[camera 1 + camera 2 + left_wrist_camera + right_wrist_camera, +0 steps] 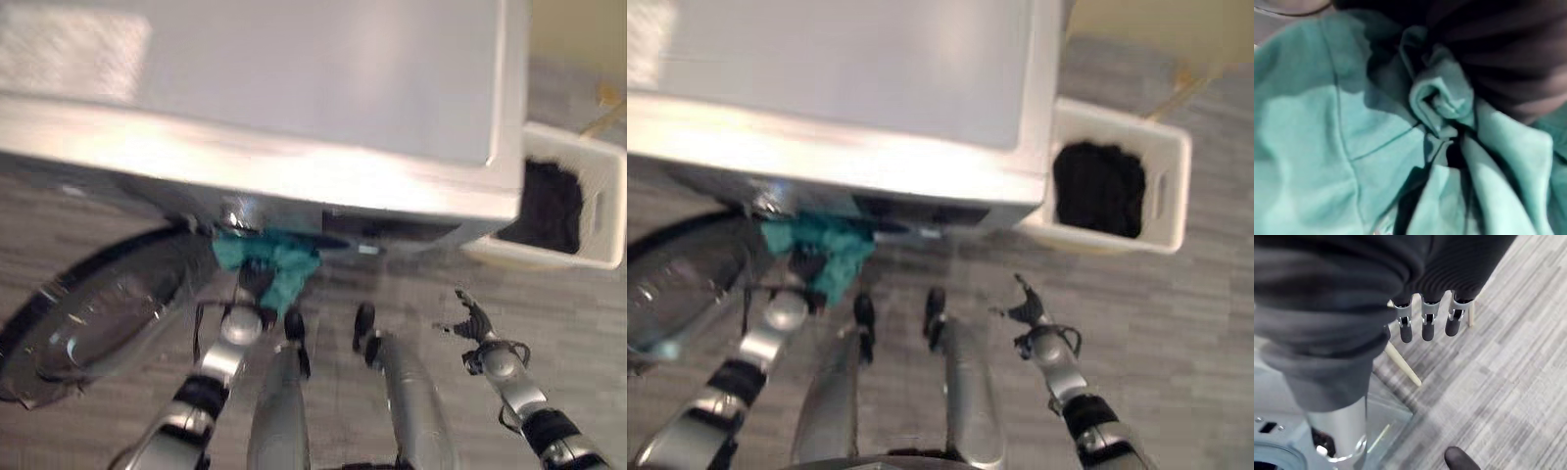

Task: Grab the laundry basket,head to the washer,open it,put in the laundry and shut it.

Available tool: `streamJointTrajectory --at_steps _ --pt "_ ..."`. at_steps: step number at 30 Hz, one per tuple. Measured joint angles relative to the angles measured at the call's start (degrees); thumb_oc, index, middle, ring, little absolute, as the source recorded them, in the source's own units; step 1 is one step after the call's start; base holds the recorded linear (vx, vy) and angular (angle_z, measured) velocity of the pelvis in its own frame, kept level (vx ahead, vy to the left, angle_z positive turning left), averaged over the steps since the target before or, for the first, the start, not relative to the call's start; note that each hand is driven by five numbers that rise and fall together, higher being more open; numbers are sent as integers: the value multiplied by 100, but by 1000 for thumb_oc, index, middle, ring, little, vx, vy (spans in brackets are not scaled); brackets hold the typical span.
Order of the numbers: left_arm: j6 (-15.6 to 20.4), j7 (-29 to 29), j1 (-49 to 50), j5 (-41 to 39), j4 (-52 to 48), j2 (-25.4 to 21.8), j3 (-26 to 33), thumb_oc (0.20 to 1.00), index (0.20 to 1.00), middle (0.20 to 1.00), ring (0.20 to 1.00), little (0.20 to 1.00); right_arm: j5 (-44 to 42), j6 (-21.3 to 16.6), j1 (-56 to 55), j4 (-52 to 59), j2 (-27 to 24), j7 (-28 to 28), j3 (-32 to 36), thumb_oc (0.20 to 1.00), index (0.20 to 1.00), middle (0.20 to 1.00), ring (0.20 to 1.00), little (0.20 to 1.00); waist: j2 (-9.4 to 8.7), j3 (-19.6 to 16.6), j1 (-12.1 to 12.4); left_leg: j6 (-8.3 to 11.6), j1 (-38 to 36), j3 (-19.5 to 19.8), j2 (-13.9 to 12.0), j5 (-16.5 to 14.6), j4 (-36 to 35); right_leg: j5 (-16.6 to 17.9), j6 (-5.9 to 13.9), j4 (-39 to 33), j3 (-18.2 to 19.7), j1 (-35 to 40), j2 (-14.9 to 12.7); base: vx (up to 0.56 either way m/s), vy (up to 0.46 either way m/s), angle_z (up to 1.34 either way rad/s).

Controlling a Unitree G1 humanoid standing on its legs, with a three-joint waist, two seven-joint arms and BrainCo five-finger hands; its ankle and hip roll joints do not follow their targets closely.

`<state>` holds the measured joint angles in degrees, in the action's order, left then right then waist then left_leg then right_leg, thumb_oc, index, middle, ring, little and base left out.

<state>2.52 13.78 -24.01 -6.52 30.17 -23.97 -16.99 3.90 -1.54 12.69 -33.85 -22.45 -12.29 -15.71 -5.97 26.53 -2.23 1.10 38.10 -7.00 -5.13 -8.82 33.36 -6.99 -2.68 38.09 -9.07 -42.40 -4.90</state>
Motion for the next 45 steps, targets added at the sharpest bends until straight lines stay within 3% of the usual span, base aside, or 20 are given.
streamJointTrajectory --at_steps 1,2,6,9,10,12,13,14,23,28,29,31,32,33,36,37,38,39,43,45 --pt "2 30 -204 1 -8 -48 -18 200 200 200 200 200 -14 -5 133 19 13 -1 -32 1000 1000 1000 1000 1000 -7 180 -26 -40 163 -24 -36 -89 292 -55 -8 240 47 -162 -34 -132 40 -28" --pt "1 151 -544 8 -9 -153 -56 200 200 200 200 200 -58 -21 266 187 67 -46 -43 1000 1000 1000 1000 1000 6 301 -134 -99 741 -26 -124 -391 966 -283 0 712 119 -680 -57 -142 62 -22" --pt "-8 397 -1581 71 -349 -559 -349 200 200 200 200 200 -293 -157 388 666 158 -201 167 1000 1000 1000 1000 1000 -19 400 -258 -150 2408 -9 -239 -564 2209 -381 -63 1758 223 -2276 -145 -99 74 -2" --pt "-96 725 -3675 177 636 -1187 -965 200 200 200 200 200 -472 -371 534 1151 106 -287 47 1000 1000 1000 1000 1000 -12 399 -502 -241 3570 150 -341 -624 3042 -448 -66 2413 231 -3309 -111 -9 64 -3" --pt "-99 763 -3826 218 697 -1251 -964 200 200 200 200 200 -503 -374 564 1158 107 -287 27 1000 1000 1000 1000 1000 -12 400 -539 -245 3606 123 -350 -622 3049 -448 -65 2415 244 -3353 -110 0 90 -29" --pt "-153 883 -4982 318 1713 -1598 -1977 200 200 200 200 200 -674 -582 412 1291 -19 -246 -129 1000 1000 1000 1000 1000 -2 383 -636 -342 3821 165 -408 -701 3454 -446 -59 2726 278 -3541 -54 4 45 -9" --pt "-175 903 -5300 357 1825 -1766 -2090 533 533 533 533 533 -677 -658 413 1353 -52 -243 -96 1000 1000 1000 1000 1000 4 380 -680 -343 3939 187 -418 -709 3513 -447 -57 2766 277 -3648 -47 13 19 -15" --pt "-179 1092 -5638 522 1804 -1918 -1931 1000 1000 1000 1000 1000 -687 -713 440 1367 -123 -241 -30 1000 1000 1000 1000 1000 20 376 -679 -344 4089 190 -421 -709 3477 -442 -48 2703 269 -3796 -35 12 19 -20" --pt "-274 921 -6212 1015 2397 -2071 -2816 1000 1000 1000 1000 1000 -896 -870 308 1646 -586 20 30 1000 1000 1000 1000 1000 92 295 -654 -335 3899 271 -384 -713 3365 -442 -55 2647 235 -3605 1 9 -4 1" --pt "-255 744 -5595 1184 2132 -2061 -2572 1000 1000 1000 1000 1000 -897 -867 97 1575 -568 128 60 1000 1000 1000 1000 1000 301 -148 -552 -277 3832 299 -378 -804 3348 -501 -148 2685 173 -3538 -33 12 -29 6" --pt "-247 696 -5007 1180 1777 -2047 -2212 1000 1000 1000 1000 1000 -896 -862 77 1467 -520 136 51 1000 1000 1000 1000 1000 350 -369 -506 -262 3821 311 -370 -860 3338 -559 -191 2714 143 -3529 -65 -14 -50 9" --pt "-199 667 -3993 1103 1239 -1794 -1284 1000 1000 1000 1000 1000 -896 -772 63 1449 -405 120 112 1000 1000 1000 1000 1000 349 -383 -507 -217 3514 285 -363 -888 3187 -595 -205 2619 114 -3248 -99 -16 -58 8" --pt "-237 619 -3609 1059 1217 -1667 -1197 1000 1000 1000 1000 1000 -886 -732 70 1429 -356 115 110 1000 1000 1000 1000 1000 369 -378 -436 -208 3298 295 -349 -891 3079 -642 -240 2559 90 -3030 -105 3 -48 9" --pt "-212 556 -2578 875 808 -1290 -648 1000 1000 1000 1000 1000 -839 -619 56 1241 -155 113 158 1000 1000 1000 1000 1000 342 -405 -457 -155 2801 262 -337 -867 2758 -634 -170 2261 73 -2572 -102 -4 -18 12" --pt "-258 429 -1115 661 809 -836 -638 1000 1000 1000 1000 1000 -827 -546 -339 1061 -60 94 4 1000 1000 1000 1000 1000 337 -913 -344 -74 2123 150 -309 -794 2135 -683 -156 1806 75 -1974 -97 24 -3 12" --pt "-234 372 -627 658 590 -728 -314 1000 1000 1000 1000 1000 -787 -488 -357 943 15 106 11 1000 1000 1000 1000 1000 334 -937 -317 -23 1835 126 -263 -765 1892 -716 -104 1622 44 -1713 -120 70 -17 9" --pt "-219 373 -32 645 526 -500 -41 1000 1000 1000 1000 1000 -754 -408 -404 688 110 87 11 1000 1000 1000 1000 1000 295 -963 -325 -28 1364 73 -194 -629 1464 -656 -28 1300 99 -1319 -109 137 -42 -1" --pt "-164 187 1252 418 187 -60 611 1000 1000 1000 1000 1000 -608 -202 -489 238 300 115 173 1000 1000 1000 1000 1000 315 -991 -212 1 240 -130 -103 -391 409 -574 98 512 195 -372 -63 194 -61 -12" --pt "-191 -37 2739 97 248 121 602 1000 1000 1000 1000 1000 -418 -83 -1127 142 303 111 298 1000 1000 1000 1000 1000 376 -1128 -124 -20 -1700 -318 42 19 -1235 -394 211 -652 244 1277 35 121 -48 -10" --pt "-175 -136 2815 96 266 145 658 1000 1000 1000 1000 1000 -389 -60 -1230 33 348 148 412 1000 1000 1000 1000 1000 366 -1151 -55 78 -2093 -407 41 189 -1589 -265 128 -863 259 1585 72 56 -64 -17"
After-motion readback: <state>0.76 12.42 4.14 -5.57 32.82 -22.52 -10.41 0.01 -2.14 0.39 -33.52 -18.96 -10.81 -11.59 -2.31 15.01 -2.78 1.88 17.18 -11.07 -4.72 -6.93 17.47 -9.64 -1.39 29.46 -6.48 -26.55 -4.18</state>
